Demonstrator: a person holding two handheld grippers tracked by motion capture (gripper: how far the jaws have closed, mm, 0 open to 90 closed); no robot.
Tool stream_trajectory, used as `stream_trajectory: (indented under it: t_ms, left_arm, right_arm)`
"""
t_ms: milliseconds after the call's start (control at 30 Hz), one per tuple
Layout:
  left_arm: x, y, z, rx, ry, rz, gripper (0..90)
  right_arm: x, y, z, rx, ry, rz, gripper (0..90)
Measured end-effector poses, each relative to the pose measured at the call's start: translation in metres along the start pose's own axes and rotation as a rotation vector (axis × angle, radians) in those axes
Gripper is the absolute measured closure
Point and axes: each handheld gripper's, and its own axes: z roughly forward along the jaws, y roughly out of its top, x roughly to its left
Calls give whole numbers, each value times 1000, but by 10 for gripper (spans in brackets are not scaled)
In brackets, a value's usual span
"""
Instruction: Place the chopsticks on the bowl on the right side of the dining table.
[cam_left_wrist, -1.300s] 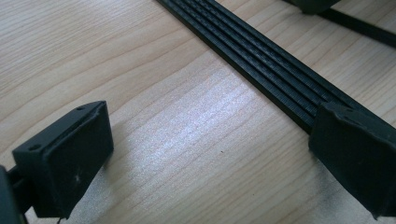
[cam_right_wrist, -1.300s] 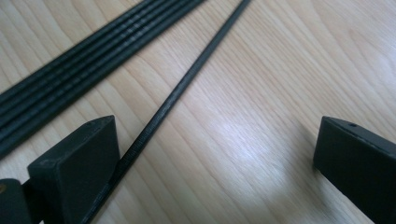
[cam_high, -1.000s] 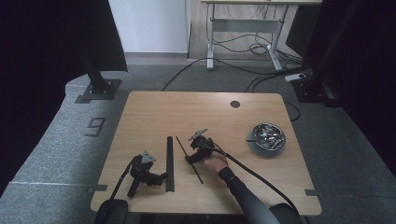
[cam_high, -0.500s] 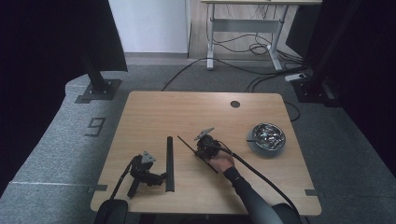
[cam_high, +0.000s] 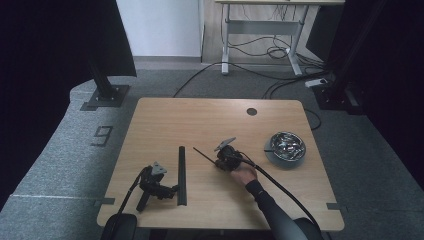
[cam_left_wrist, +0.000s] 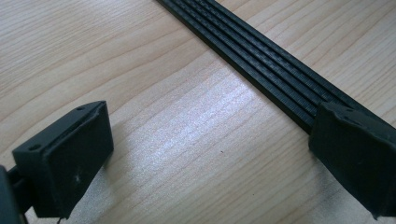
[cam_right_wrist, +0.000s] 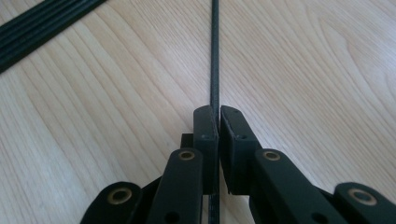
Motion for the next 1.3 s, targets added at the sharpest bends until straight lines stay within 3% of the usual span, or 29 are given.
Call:
stream_trajectory:
  t_ms: [533, 1300]
  left_arm:
    - [0, 0, 0, 1, 0, 1, 0]
    - [0, 0, 0, 1, 0, 1, 0]
  right_arm:
    - [-12, -29, -21, -4, -21, 30, 852]
    - [-30, -82, -59, -18, -65, 123, 852]
